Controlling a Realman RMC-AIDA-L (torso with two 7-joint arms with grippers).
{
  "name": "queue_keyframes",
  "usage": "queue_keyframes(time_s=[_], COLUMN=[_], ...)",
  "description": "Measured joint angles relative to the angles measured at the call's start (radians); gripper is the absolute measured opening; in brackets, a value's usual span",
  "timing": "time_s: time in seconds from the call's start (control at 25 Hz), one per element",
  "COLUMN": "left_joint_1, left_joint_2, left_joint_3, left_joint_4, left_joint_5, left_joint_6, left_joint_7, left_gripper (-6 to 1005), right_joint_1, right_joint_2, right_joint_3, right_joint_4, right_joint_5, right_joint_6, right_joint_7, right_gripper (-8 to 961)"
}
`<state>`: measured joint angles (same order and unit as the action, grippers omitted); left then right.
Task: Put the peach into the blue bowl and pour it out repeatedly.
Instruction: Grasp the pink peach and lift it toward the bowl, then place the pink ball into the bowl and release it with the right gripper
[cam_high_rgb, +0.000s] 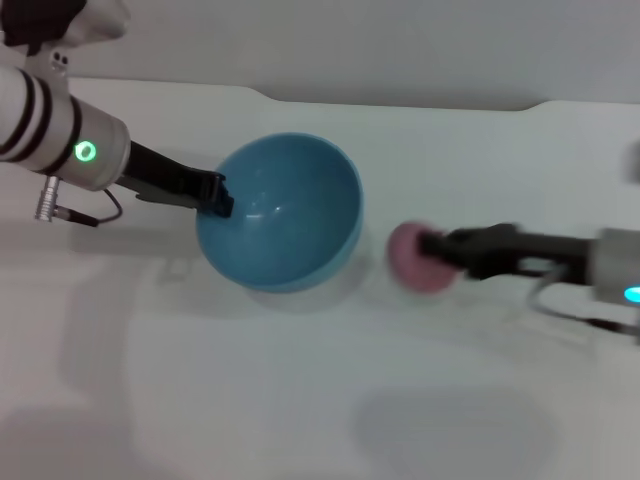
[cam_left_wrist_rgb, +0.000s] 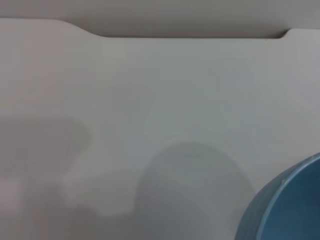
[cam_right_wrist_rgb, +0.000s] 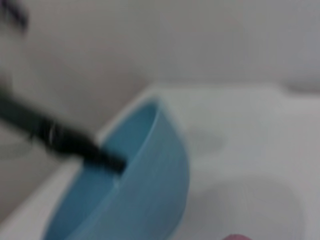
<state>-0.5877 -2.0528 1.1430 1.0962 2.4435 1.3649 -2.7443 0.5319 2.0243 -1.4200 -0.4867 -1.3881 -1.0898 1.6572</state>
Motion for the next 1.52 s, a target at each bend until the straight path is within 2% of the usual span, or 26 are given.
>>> queue_keyframes(time_s=[0.2,0.36,0.44,0.48,0.52,0.64,0.88,1.24,1.48,1.52], left_joint_1=[-0.026,-0.077,-0.103,-0.103,-0.125,-0.148,-0.173,-0.173,-0.168,-0.168], left_joint_2=[-0.005,-0.008,-0.011,-0.011,-0.016,-0.017,-0.017,-0.017,-0.017,-0.017], left_joint_3=[0.070,0.205,0.269,0.269,0.333,0.403,0.457,0.486,0.494,0.495], left_joint_4=[-0.056,-0.144,-0.169,-0.169,-0.180,-0.182,-0.184,-0.185,-0.185,-0.185], left_joint_5=[-0.006,-0.009,-0.011,-0.011,-0.026,-0.085,-0.157,-0.204,-0.213,-0.215], left_joint_6=[-0.014,-0.058,-0.080,-0.080,-0.104,-0.131,-0.162,-0.172,-0.175,-0.176], left_joint_7=[-0.009,-0.059,-0.079,-0.079,-0.099,-0.112,-0.113,-0.112,-0.114,-0.114], left_gripper=[-2,-1,-1,-1,-1,-1,-1,-2,-1,-1], right_joint_1=[-0.109,-0.160,-0.167,-0.166,-0.163,-0.146,-0.065,0.027,0.042,0.042], right_joint_2=[-0.047,-0.066,-0.067,-0.067,-0.067,-0.066,-0.039,0.029,0.037,0.037], right_joint_3=[0.265,0.443,0.493,0.508,0.510,0.507,0.507,0.507,0.495,0.492], right_joint_4=[-0.002,-0.025,-0.054,-0.071,-0.086,-0.116,-0.171,-0.190,-0.199,-0.205], right_joint_5=[-0.007,-0.039,-0.071,-0.085,-0.093,-0.117,-0.306,-0.528,-0.543,-0.543], right_joint_6=[-0.232,-0.433,-0.514,-0.550,-0.579,-0.629,-0.642,-0.540,-0.502,-0.506], right_joint_7=[-0.043,-0.076,-0.076,-0.076,-0.075,-0.074,0.007,-0.002,-0.004,-0.005], right_gripper=[56,48,52,54,55,61,73,90,101,138])
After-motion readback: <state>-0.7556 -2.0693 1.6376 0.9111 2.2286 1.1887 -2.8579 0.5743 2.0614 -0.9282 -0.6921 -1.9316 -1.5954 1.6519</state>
